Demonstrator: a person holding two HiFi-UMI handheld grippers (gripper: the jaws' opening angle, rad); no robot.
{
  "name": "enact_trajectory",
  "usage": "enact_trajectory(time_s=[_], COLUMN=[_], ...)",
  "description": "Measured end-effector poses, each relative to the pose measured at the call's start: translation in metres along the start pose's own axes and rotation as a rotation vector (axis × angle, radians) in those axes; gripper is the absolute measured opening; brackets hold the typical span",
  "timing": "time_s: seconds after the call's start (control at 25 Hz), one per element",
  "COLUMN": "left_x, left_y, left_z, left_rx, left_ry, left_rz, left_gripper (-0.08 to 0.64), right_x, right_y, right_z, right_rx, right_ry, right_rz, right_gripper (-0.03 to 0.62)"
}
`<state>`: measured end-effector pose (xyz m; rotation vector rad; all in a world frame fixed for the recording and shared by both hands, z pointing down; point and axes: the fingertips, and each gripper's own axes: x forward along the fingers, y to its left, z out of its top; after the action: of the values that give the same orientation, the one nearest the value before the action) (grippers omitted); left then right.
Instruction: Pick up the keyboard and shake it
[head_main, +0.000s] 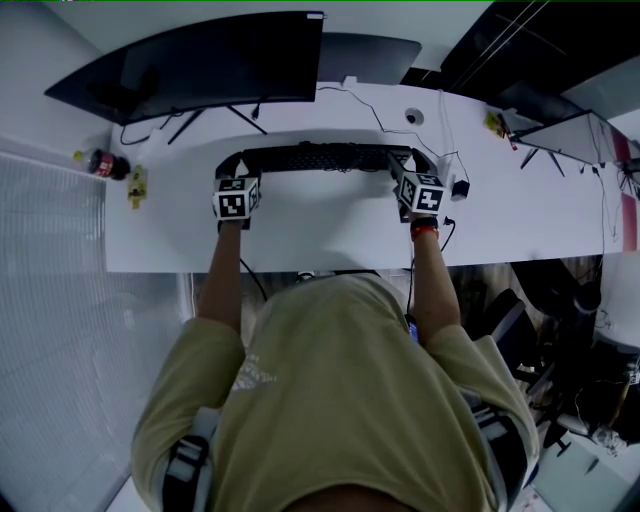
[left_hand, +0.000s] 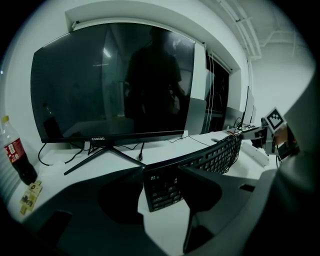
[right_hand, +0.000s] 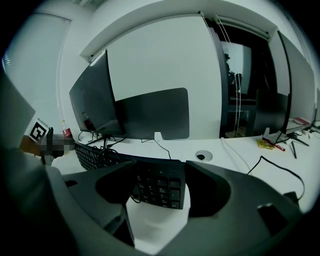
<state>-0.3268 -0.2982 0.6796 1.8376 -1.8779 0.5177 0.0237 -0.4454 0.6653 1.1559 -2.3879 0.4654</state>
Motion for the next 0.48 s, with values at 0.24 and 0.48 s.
enact_trajectory(time_s=[0.24, 0.48], left_x=[-0.006, -0.014], left_y=[0.000, -0.005], left_z=[-0.008, -0.014], left_rx=[0.016, 0.031], left_ry=[0.000, 0.001], left_rz=[0.006, -0.001], left_gripper=[0.225, 0.224], right_x=[-0.010, -0.020], right_y=[0.004, 0.007], right_z=[-0.006, -0.013], right_rx=[-0.005, -0.011], right_ry=[-0.004, 0.002], right_rz=[-0.005, -0.013], right_gripper=[0.316, 0.316])
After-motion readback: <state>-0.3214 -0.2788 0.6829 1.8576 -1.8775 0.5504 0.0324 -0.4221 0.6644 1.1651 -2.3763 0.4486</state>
